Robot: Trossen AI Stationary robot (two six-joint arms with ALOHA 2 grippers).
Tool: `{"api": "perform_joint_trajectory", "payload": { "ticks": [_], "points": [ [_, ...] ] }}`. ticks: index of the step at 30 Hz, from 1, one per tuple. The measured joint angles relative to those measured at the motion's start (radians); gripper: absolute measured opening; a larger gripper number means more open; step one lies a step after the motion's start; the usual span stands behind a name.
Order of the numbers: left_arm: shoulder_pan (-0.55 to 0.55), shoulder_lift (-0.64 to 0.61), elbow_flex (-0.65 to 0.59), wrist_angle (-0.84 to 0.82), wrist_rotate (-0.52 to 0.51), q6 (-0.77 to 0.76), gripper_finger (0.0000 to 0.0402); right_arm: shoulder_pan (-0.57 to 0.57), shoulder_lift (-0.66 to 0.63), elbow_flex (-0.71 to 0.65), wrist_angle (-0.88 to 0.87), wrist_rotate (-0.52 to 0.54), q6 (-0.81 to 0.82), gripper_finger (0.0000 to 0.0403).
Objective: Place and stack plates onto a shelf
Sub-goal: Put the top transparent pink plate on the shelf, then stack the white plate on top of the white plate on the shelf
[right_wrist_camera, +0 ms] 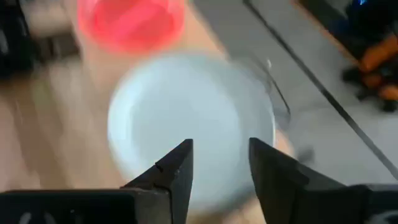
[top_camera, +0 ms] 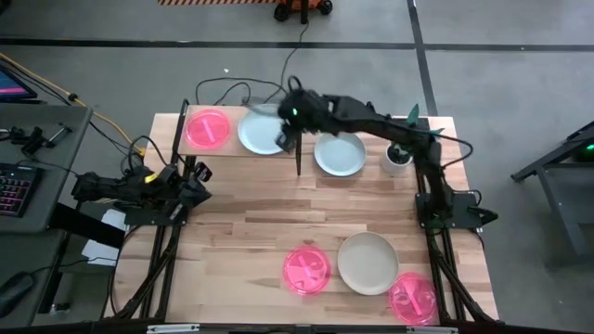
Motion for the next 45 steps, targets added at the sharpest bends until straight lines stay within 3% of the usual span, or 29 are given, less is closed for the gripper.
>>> {"api": "perform_joint_trajectory", "payload": {
  "ticks": [4, 9, 12, 16, 19, 22, 25, 29, 35, 41, 45],
  "points": [
    [0.0, 0.0, 0.0, -0.019, -0.036, 0.0, 0.0001, 0.078, -0.137, -0.208, -0.044, 0.156, 0.039, 0.0138],
    [0.0, 0.0, 0.0, -0.033, -0.041, -0.001, 0.0001, 0.147, -0.392, -0.661, 0.06, 0.271, 0.176, 0.0138],
    [0.0, 0.0, 0.0, -0.031, -0.046, 0.002, 0.0001, 0.175, -0.568, -0.95, 0.218, 0.252, 0.259, 0.0138],
    [0.0, 0.0, 0.0, -0.032, -0.053, 0.008, 0.0001, 0.19, -0.733, -1.284, 0.451, 0.128, 0.317, 0.0138],
    [0.0, 0.0, 0.0, -0.033, -0.054, 0.008, 0.0001, 0.181, -0.79, -1.469, 0.636, 0.034, 0.314, 0.0138],
    [0.0, 0.0, 0.0, -0.038, -0.055, 0.008, 0.0001, 0.181, -0.786, -1.599, 0.801, 0.019, 0.213, 0.0138],
    [0.0, 0.0, 0.0, -0.04, -0.057, 0.024, 0.0001, 0.181, -0.764, -1.674, 0.942, 0.047, 0.077, 0.0138],
    [0.0, 0.0, 0.0, -0.04, -0.075, 0.051, 0.0001, 0.17, -0.712, -1.69, 1.007, 0.085, 0.033, 0.0138],
    [0.0, 0.0, 0.0, -0.077, -0.088, 0.051, 0.0001, 0.136, -0.577, -1.652, 1.018, 0.076, -0.031, 0.0138],
    [0.0, 0.0, 0.0, -0.09, -0.088, 0.042, 0.0001, 0.079, -0.459, -1.579, 1.016, 0.137, -0.052, 0.0138],
    [0.0, 0.0, 0.0, -0.107, -0.086, 0.038, 0.0001, 0.045, -0.411, -1.54, 1.002, 0.066, -0.052, 0.0138]
  ]
}}
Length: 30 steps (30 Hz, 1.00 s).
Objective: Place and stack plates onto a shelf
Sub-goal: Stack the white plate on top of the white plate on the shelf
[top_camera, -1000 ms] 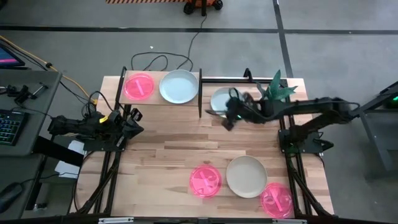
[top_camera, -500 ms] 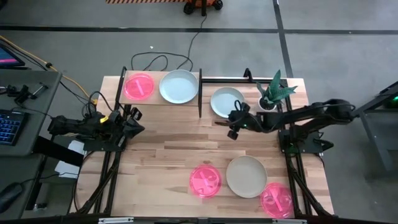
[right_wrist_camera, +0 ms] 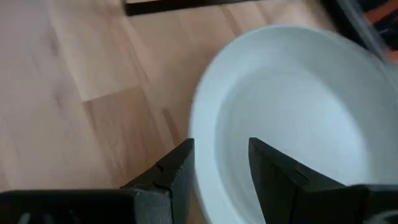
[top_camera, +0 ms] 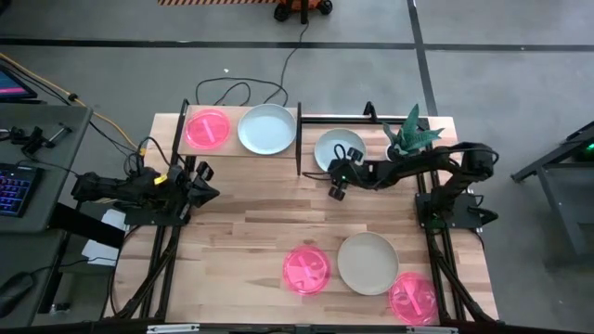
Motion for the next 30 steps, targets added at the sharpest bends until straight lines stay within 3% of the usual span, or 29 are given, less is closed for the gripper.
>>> {"api": "perform_joint_trajectory", "payload": {
  "ticks": [10, 30],
  "points": [
    [0.0, 0.0, 0.0, -0.022, 0.002, -0.023, 0.0001, -0.034, 0.022, 0.021, -0.027, -0.076, 0.001, 0.0138],
    [0.0, 0.0, 0.0, -0.03, -0.001, -0.023, 0.0001, -0.018, 0.021, 0.112, -0.153, -0.064, 0.065, 0.0138]
  ]
}}
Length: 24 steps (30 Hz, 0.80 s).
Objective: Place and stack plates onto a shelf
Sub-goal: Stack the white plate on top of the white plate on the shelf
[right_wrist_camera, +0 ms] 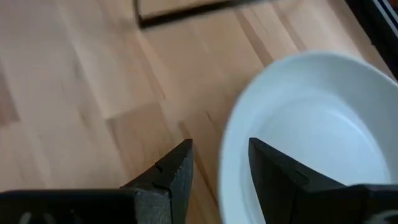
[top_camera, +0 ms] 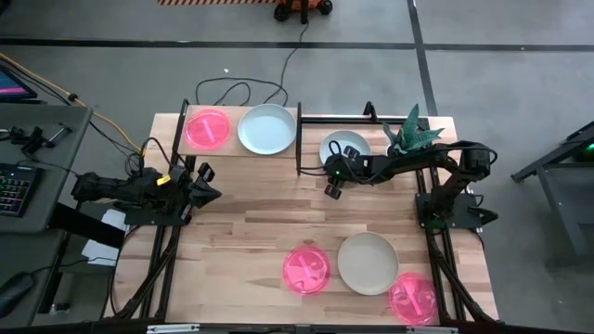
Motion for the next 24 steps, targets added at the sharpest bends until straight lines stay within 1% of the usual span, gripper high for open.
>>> {"api": "perform_joint_trajectory", "payload": {
  "ticks": [10, 14, 20, 22, 24],
  "points": [
    [0.0, 0.0, 0.0, 0.0, 0.0, 0.0, 0.0001, -0.006, 0.004, 0.0, -0.039, 0.016, 0.02, 0.0138],
    [0.0, 0.0, 0.0, -0.001, 0.0, 0.001, 0.0001, -0.02, 0.044, 0.0, -0.045, -0.027, 0.038, 0.0138],
    [0.0, 0.0, 0.0, 0.0, 0.0, 0.001, 0.0001, -0.035, 0.086, 0.001, -0.028, -0.02, 0.038, 0.0138],
    [0.0, 0.0, 0.0, -0.001, 0.0, 0.001, 0.0001, -0.035, 0.087, 0.001, -0.027, -0.012, 0.039, 0.0133],
    [0.0, 0.0, 0.0, -0.001, -0.001, 0.001, 0.0001, -0.035, 0.088, 0.001, -0.027, -0.006, 0.052, 0.0116]
  ]
}}
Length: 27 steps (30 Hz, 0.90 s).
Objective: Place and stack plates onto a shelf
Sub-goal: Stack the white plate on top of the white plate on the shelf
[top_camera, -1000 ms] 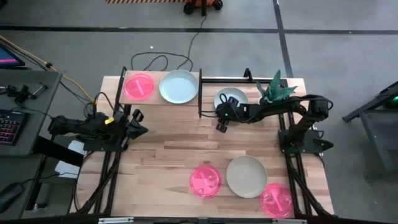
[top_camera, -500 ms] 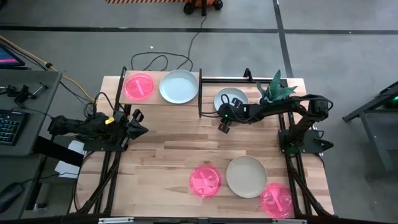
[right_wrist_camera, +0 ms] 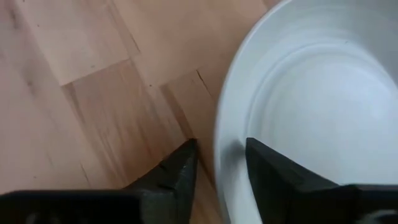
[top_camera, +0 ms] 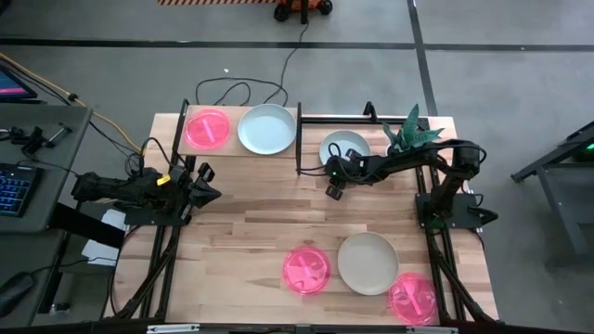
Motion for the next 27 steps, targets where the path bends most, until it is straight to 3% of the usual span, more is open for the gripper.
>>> {"api": "perform_joint_trajectory", "payload": {
  "ticks": [4, 6, 16, 27],
  "points": [
    [0.0, 0.0, 0.0, -0.001, -0.003, 0.0, 0.0001, -0.001, 0.003, 0.0, -0.001, 0.025, 0.029, 0.0033],
    [0.0, 0.0, 0.0, -0.001, -0.003, 0.0, 0.0001, -0.001, -0.001, 0.0, -0.007, 0.044, 0.042, 0.0013],
    [0.0, 0.0, 0.0, -0.004, -0.007, 0.0, 0.0001, 0.143, -0.121, -0.002, -0.007, 0.066, 0.099, 0.0001],
    [0.0, 0.0, 0.0, -0.004, -0.013, 0.0, 0.0001, 0.276, -0.358, -0.001, 0.007, 0.291, 0.101, 0.0]
  ]
}}
